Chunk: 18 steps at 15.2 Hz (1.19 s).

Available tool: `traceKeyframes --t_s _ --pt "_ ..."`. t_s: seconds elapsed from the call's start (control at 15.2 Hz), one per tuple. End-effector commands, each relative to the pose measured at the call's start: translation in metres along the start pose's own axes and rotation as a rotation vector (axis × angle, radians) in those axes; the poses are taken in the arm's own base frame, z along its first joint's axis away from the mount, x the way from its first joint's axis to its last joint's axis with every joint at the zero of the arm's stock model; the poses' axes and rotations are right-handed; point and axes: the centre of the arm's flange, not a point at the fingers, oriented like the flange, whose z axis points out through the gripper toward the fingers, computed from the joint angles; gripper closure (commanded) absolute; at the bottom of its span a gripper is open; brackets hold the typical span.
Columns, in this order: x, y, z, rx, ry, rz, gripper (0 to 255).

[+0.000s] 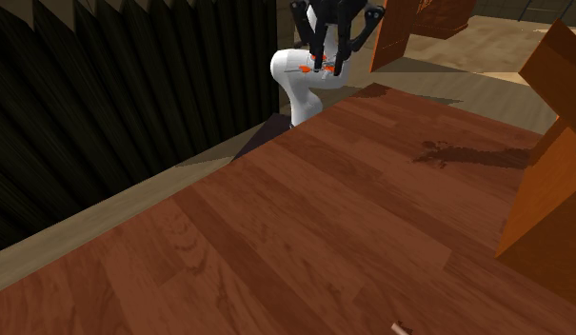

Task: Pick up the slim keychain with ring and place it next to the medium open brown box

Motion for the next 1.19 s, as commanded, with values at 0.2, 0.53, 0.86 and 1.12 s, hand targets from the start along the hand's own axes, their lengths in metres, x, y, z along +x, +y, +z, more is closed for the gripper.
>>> traceKeyframes --t_s 0.2,0.53,0.86,1.12 --pt "-0.002 0.000 -0.027 0.000 0.000 0.000 255" --pt "-0.003 0.001 -0.053 0.000 0.000 0.000 255" --pt "-0.005 0.002 -0.079 0.000 0.000 0.000 255" --pt "-0.007 0.003 -0.101 0.000 0.000 0.000 255"
